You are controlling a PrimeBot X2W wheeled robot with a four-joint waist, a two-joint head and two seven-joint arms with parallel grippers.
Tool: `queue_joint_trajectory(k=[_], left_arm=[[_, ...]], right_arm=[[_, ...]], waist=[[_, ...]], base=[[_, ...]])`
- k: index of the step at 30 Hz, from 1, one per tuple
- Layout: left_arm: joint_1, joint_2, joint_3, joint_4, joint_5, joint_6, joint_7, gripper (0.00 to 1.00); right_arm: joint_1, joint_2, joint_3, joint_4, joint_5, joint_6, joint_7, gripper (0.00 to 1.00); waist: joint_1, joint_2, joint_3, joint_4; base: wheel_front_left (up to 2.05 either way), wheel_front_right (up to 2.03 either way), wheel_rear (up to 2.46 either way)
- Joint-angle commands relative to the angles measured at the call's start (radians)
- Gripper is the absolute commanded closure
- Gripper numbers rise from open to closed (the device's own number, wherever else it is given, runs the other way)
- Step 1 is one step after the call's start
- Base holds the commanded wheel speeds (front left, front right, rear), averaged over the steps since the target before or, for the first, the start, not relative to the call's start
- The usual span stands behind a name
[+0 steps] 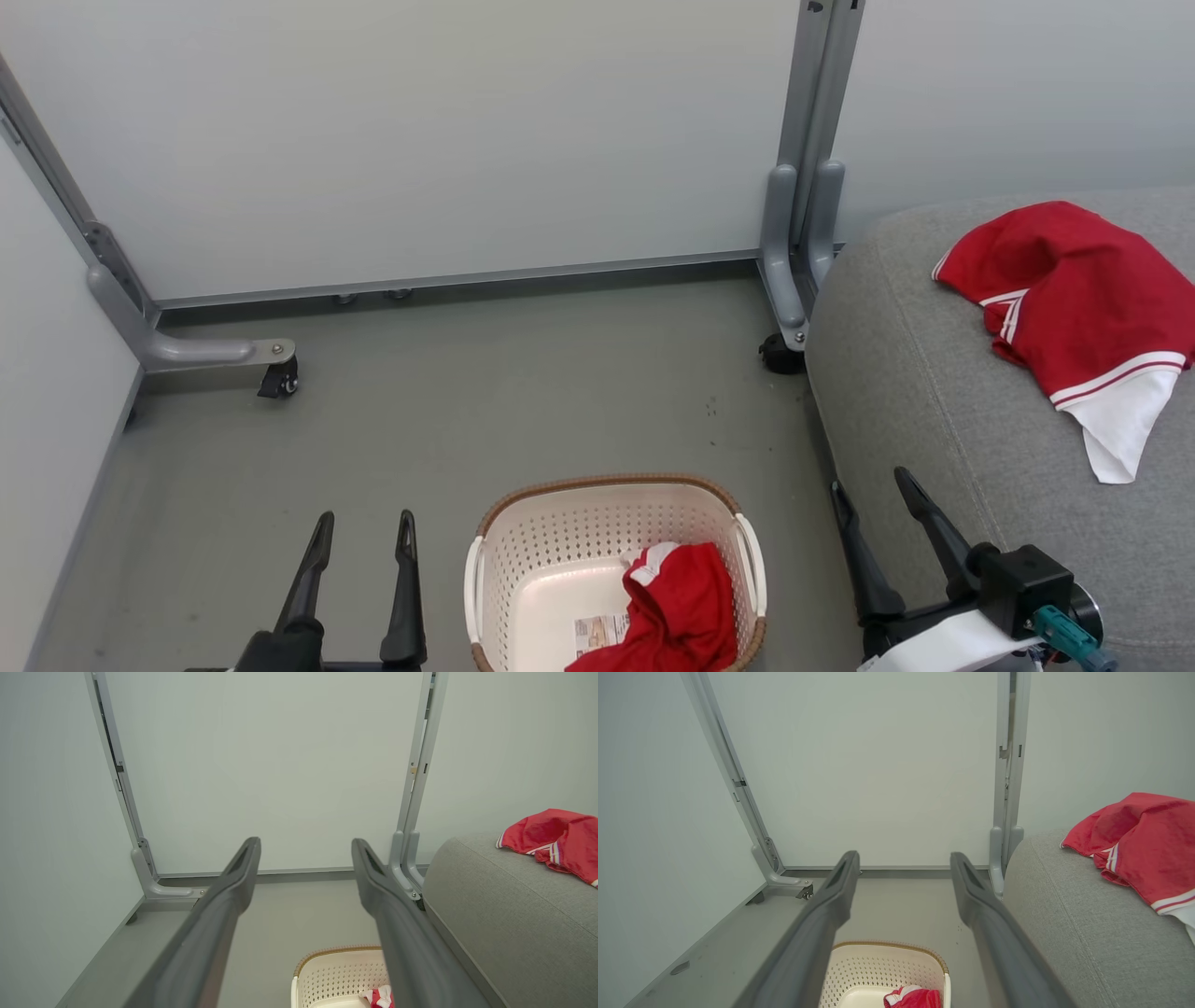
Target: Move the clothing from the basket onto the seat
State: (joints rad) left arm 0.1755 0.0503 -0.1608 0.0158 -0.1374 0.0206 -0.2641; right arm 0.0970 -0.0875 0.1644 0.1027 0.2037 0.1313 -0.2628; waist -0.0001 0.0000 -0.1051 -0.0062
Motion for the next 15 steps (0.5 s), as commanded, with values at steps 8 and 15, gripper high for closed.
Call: queue_joint_trajectory(k=[8, 15], left_arm=[[-0.003, 0.001, -0.007, 0.017, -0.005, -0.002, 0.0, 0.0], [-0.031, 0.001, -0.024, 0.034, -0.014, -0.002, 0.0, 0.0]], right_arm=[[-0.007, -0.012, -0.001, 0.004, -0.012, -0.001, -0.003, 0.0], [-0.018, -0.017, -0.015, -0.006, -0.02, -0.001, -0.003, 0.0]], waist=[[0.0001, 0.0, 0.015, -0.021], [0.0001, 0.0, 0.056, -0.039]], base=[[0.0, 0.0, 0.0], [0.0, 0.0, 0.0]])
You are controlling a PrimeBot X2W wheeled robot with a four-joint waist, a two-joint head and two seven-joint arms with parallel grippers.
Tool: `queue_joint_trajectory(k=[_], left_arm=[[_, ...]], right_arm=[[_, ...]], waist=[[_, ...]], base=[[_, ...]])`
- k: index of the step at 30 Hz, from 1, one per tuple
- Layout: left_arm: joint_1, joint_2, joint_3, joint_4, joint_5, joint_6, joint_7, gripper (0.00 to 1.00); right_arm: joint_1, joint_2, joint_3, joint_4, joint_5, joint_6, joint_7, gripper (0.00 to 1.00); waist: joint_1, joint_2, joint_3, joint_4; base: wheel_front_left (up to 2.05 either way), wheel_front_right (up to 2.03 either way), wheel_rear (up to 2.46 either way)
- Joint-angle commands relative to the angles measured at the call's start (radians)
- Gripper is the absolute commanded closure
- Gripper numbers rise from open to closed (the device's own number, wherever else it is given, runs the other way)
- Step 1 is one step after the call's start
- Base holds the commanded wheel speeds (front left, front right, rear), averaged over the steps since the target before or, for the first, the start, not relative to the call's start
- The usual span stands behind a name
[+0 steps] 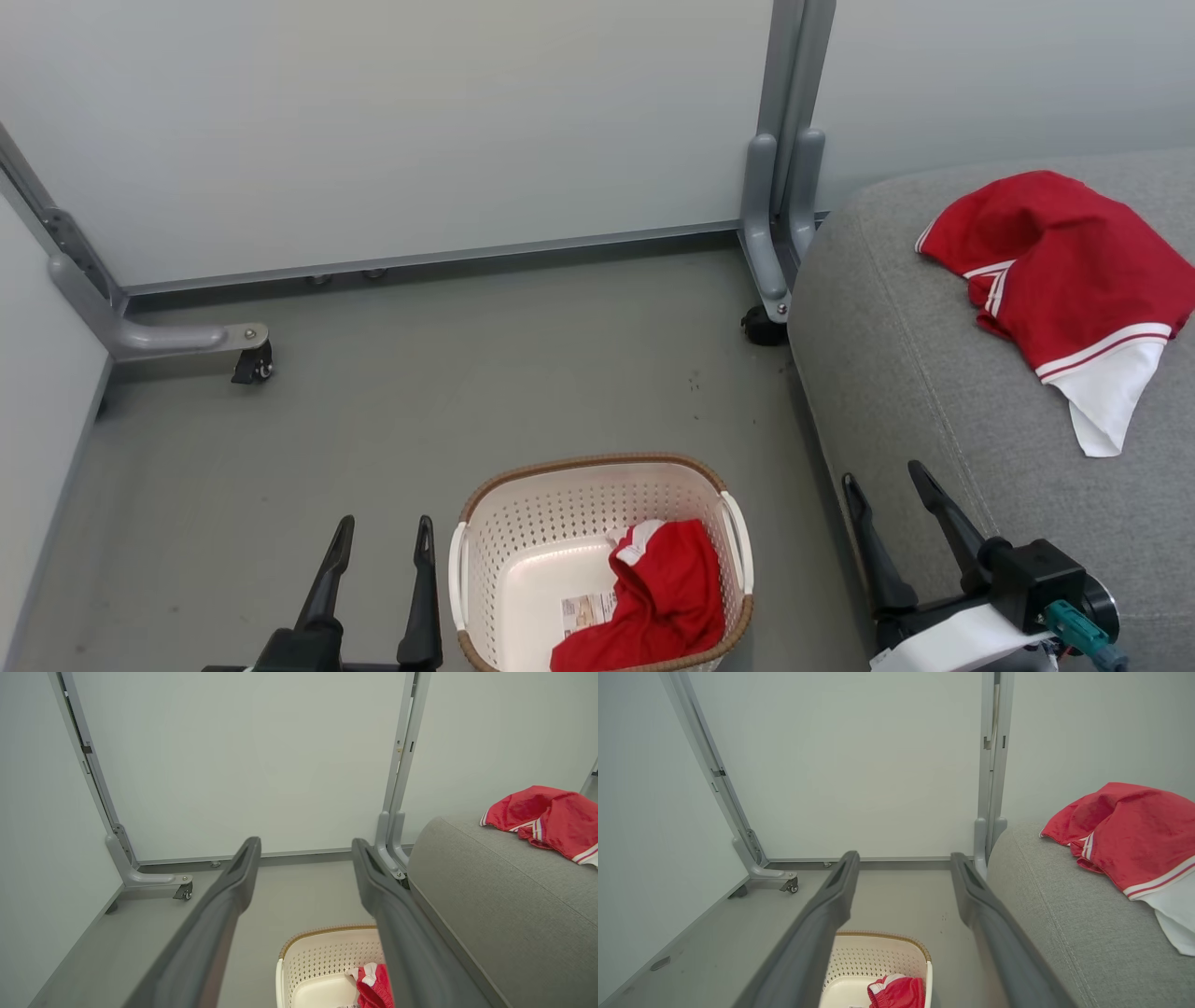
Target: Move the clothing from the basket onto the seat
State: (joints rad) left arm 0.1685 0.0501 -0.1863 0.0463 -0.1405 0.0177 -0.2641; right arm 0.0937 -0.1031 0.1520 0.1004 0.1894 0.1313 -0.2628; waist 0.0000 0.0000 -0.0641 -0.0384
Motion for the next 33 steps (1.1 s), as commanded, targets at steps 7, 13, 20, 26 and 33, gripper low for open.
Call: queue_joint_trajectory(k=[7, 13, 20, 26, 33], left_arm=[[-0.061, 0.001, -0.029, 0.027, -0.016, 0.001, 0.0, 0.0], [-0.17, 0.001, -0.057, 0.065, -0.021, -0.021, 0.0, 0.0], [-0.375, 0.001, -0.099, 0.197, -0.018, -0.075, 0.0, 0.0], [-0.607, 0.013, -0.16, 0.368, 0.073, -0.119, 0.0, 0.0], [-0.87, 0.025, -0.265, 0.654, 0.107, -0.146, -0.001, 0.0]], right_arm=[[-0.031, -0.008, -0.035, -0.022, -0.019, -0.001, -0.003, 0.0], [-0.108, 0.0, -0.088, -0.06, -0.048, -0.001, -0.003, 0.0], [-0.239, 0.01, -0.157, -0.123, -0.082, -0.001, -0.003, 0.0], [-0.355, 0.01, -0.19, -0.174, -0.103, -0.001, -0.003, 0.0], [-0.443, 0.023, -0.194, -0.219, -0.128, -0.001, -0.003, 0.0]], waist=[[0.0, 0.0, 0.104, -0.01], [0.0, 0.0, 0.269, 0.002], [0.0, 0.0, 0.484, 0.003], [0.0, 0.0, 0.662, -0.029], [0.0, 0.0, 0.813, -0.1]], base=[[0.0, 0.0, 0.0], [0.0, 0.0, 0.0], [0.0, 0.0, 0.0], [0.0, 0.0, 0.0], [0.0, 0.0, 0.0]])
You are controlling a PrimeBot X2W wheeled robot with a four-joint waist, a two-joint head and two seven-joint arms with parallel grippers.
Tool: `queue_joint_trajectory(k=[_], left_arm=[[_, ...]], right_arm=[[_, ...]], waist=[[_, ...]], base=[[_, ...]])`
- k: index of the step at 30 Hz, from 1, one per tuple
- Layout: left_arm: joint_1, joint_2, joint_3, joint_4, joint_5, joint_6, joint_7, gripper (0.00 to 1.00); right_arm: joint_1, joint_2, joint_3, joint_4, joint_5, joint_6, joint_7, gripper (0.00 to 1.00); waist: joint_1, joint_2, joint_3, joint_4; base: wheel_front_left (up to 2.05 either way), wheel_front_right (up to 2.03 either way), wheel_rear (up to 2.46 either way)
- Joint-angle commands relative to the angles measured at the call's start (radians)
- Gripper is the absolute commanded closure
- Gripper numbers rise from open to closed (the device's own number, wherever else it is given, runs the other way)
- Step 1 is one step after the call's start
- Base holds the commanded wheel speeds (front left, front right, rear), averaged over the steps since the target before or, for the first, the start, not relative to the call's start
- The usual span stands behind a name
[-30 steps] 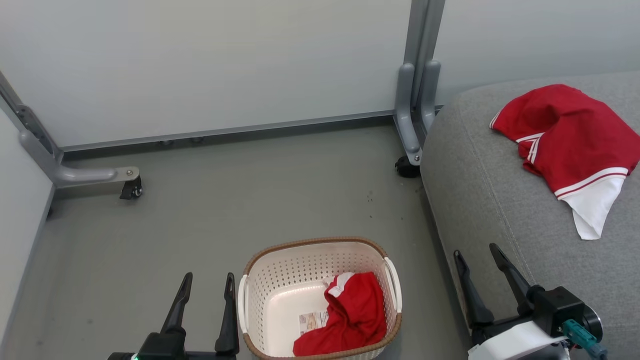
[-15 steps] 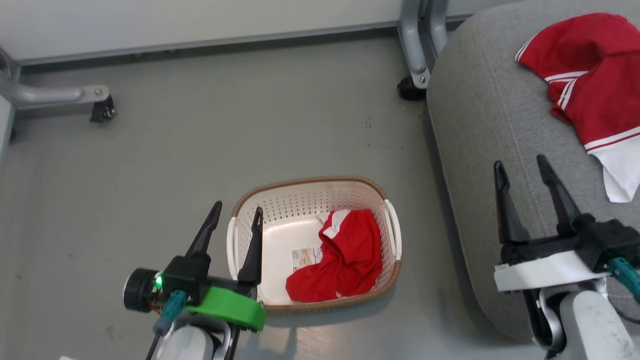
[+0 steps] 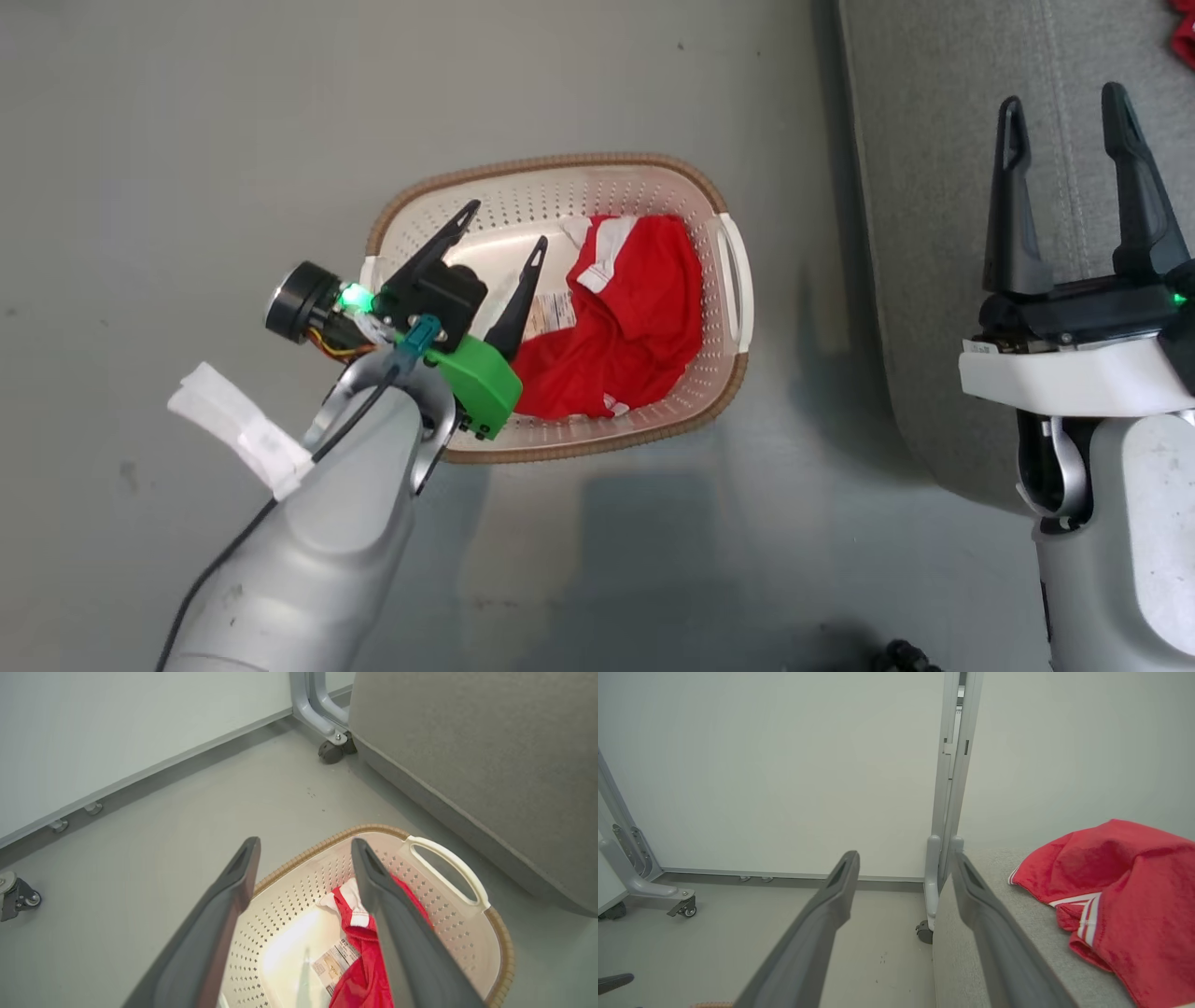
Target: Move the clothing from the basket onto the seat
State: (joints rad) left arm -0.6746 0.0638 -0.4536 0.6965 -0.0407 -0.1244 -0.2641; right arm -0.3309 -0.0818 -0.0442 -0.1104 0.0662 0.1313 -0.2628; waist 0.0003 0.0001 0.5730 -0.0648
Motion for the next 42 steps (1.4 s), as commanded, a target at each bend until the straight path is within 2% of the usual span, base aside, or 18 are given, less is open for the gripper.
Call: queue_joint_trajectory(k=[1, 4, 9, 15, 24, 27, 33, 41, 42], left_arm=[[-0.064, 0.013, -0.017, 0.046, 0.004, -0.006, -0.001, 0.0], [-0.143, 0.007, -0.107, 0.14, -0.032, -0.006, 0.001, 0.0], [-0.276, 0.022, -0.282, 0.243, -0.157, -0.006, 0.018, 0.0], [-0.394, 0.053, -0.421, 0.32, -0.315, -0.006, 0.079, 0.0], [-0.498, 0.106, -0.551, 0.364, -0.544, -0.006, 0.205, 0.0], [-0.52, 0.127, -0.593, 0.401, -0.569, -0.006, 0.243, 0.0], [-0.537, 0.13, -0.651, 0.427, -0.63, -0.006, 0.27, 0.0], [-0.552, 0.134, -0.731, 0.444, -0.67, -0.006, 0.253, 0.0], [-0.554, 0.134, -0.743, 0.45, -0.669, -0.006, 0.251, 0.63]], right_arm=[[-0.026, 0.006, 0.004, -0.016, -0.007, -0.001, -0.003, 0.0], [-0.051, 0.021, 0.013, -0.044, 0.012, -0.001, -0.003, 0.0], [-0.084, 0.029, 0.028, -0.103, 0.042, -0.001, -0.003, 0.0], [-0.113, 0.032, 0.033, -0.164, 0.066, -0.001, -0.003, 0.0], [-0.112, 0.032, 0.044, -0.236, 0.073, -0.001, -0.003, 0.0], [-0.106, 0.032, 0.051, -0.252, 0.059, -0.001, -0.003, 0.0], [-0.097, 0.031, 0.049, -0.27, 0.05, -0.001, -0.003, 0.0], [-0.085, 0.031, 0.049, -0.277, 0.051, -0.001, -0.003, 0.0], [-0.085, 0.031, 0.049, -0.277, 0.05, -0.001, -0.003, 0.0]], waist=[[-0.0003, -0.0001, 0.195, -0.087], [-0.0003, -0.0001, 0.243, -0.129], [-0.0003, -0.0001, 0.318, -0.183], [-0.0003, -0.0001, 0.386, -0.227], [-0.0003, -0.0001, 0.441, -0.235], [-0.0003, -0.0001, 0.449, -0.233], [-0.0003, -0.0001, 0.462, -0.23], [-0.0003, -0.0001, 0.468, -0.237], [-0.0003, -0.0001, 0.468, -0.237]], base=[[0.0, 0.0, 0.0], [0.0, 0.0, 0.0], [0.0, 0.0, 0.0], [0.0, 0.0, 0.0], [0.0, 0.0, 0.0], [0.0, 0.0, 0.0], [0.0, 0.0, 0.0], [0.0, 0.0, 0.0], [0.0, 0.0, 0.0]])
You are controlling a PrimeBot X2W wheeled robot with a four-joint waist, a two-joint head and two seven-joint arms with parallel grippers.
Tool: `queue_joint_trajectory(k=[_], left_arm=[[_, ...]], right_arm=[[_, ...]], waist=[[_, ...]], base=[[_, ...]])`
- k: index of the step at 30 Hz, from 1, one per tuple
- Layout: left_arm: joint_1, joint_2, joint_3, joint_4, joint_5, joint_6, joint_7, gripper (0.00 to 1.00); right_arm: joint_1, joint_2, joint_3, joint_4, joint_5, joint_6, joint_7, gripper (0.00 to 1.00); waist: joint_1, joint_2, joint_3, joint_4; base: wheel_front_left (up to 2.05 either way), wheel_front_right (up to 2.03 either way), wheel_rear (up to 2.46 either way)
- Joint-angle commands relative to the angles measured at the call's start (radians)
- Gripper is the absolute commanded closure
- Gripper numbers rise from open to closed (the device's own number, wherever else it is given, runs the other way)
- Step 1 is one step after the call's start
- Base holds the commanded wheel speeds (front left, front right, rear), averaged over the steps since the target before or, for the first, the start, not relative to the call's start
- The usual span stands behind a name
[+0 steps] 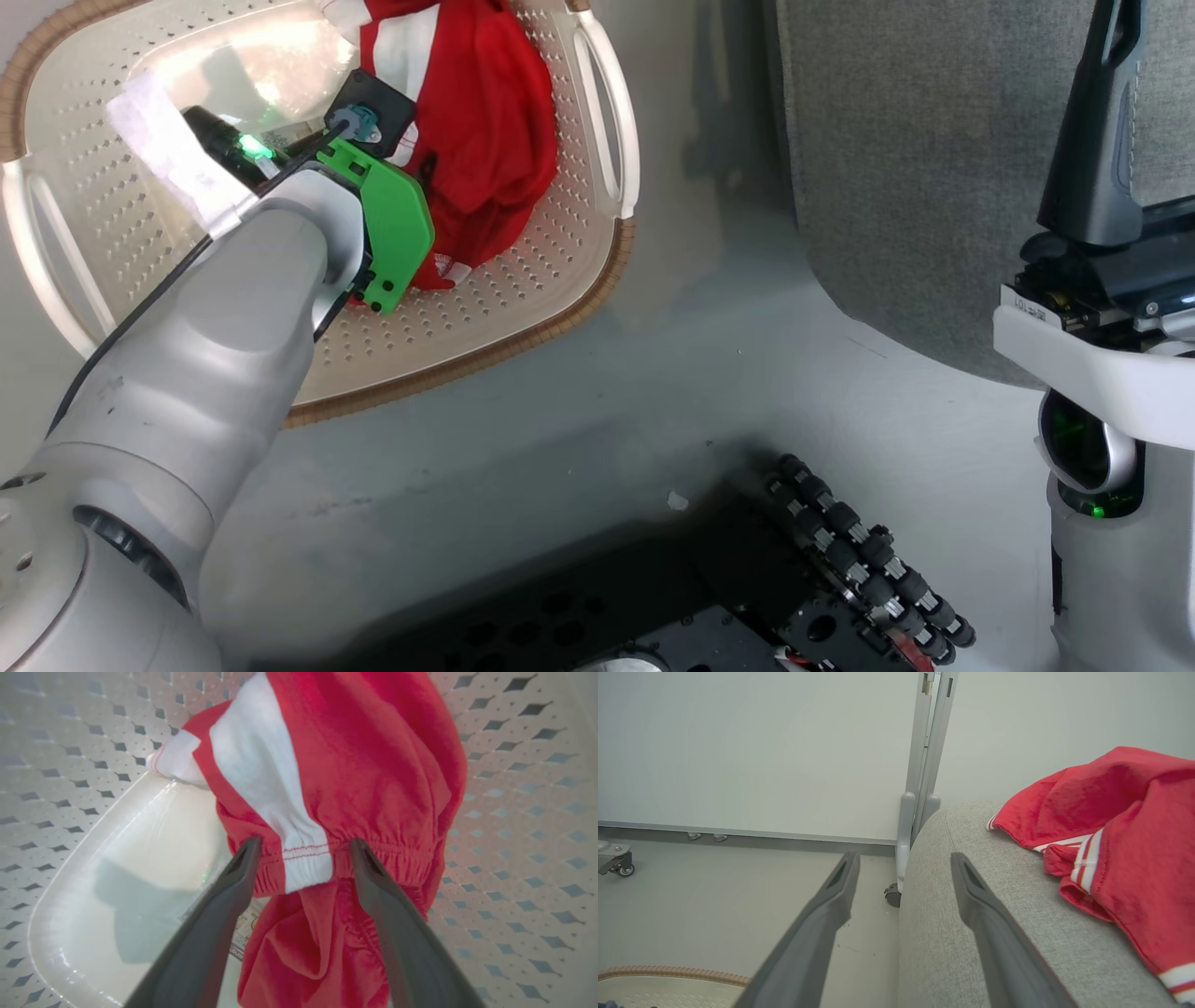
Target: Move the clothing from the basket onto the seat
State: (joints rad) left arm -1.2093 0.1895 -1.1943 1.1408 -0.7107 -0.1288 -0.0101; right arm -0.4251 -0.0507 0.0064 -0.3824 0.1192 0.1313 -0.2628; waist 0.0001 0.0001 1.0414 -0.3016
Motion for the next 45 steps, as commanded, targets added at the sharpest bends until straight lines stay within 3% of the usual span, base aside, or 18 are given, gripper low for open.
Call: queue_joint_trajectory(k=[1, 16, 22, 23, 31, 36, 45], left_arm=[[-0.02, 0.008, -0.009, 0.009, -0.002, -0.002, -0.007, 1.0], [-0.039, 0.002, -0.054, 0.03, -0.079, -0.002, -0.079, 1.0], [-0.059, -0.005, -0.075, 0.041, -0.019, -0.002, -0.117, 1.0], [-0.057, -0.005, -0.079, 0.046, 0.012, -0.002, -0.114, 0.0], [-0.056, -0.02, -0.087, 0.071, 0.281, -0.002, -0.186, 0.0], [-0.024, -0.021, -0.087, 0.087, 0.416, -0.002, -0.179, 0.0], [-0.053, 0.0, -0.085, 0.106, 0.464, 0.01, -0.189, 0.0]], right_arm=[[0.009, 0.0, -0.002, -0.006, -0.002, -0.001, -0.003, 0.0], [-0.04, 0.0, 0.001, 0.005, 0.009, -0.001, -0.003, 0.0], [-0.058, 0.0, -0.001, 0.012, 0.007, -0.001, -0.003, 0.0], [-0.057, 0.0, -0.001, 0.013, 0.004, -0.001, -0.003, 0.0], [-0.057, 0.0, -0.012, 0.019, 0.006, -0.001, -0.003, 0.0], [-0.044, 0.0, -0.02, 0.018, 0.02, -0.001, -0.003, 0.0], [-0.035, 0.0, -0.015, 0.014, 0.03, -0.001, -0.003, 0.0]], waist=[[-0.0001, -0.0001, 0.0, 0.0], [-0.0001, -0.0001, -0.013, 0.009], [-0.0001, -0.0001, -0.014, 0.025], [-0.0001, -0.0001, -0.014, 0.029], [-0.0001, -0.0001, -0.024, 0.05], [-0.0001, -0.0001, -0.031, 0.047], [-0.0001, -0.0001, -0.005, 0.029]], base=[[0.0, 0.0, 0.0], [0.0, 0.0, 0.0], [0.0, 0.0, 0.0], [0.0, 0.0, 0.0], [0.0, 0.0, 0.0], [0.0, 0.0, 0.0], [0.0, 0.0, 0.0]])
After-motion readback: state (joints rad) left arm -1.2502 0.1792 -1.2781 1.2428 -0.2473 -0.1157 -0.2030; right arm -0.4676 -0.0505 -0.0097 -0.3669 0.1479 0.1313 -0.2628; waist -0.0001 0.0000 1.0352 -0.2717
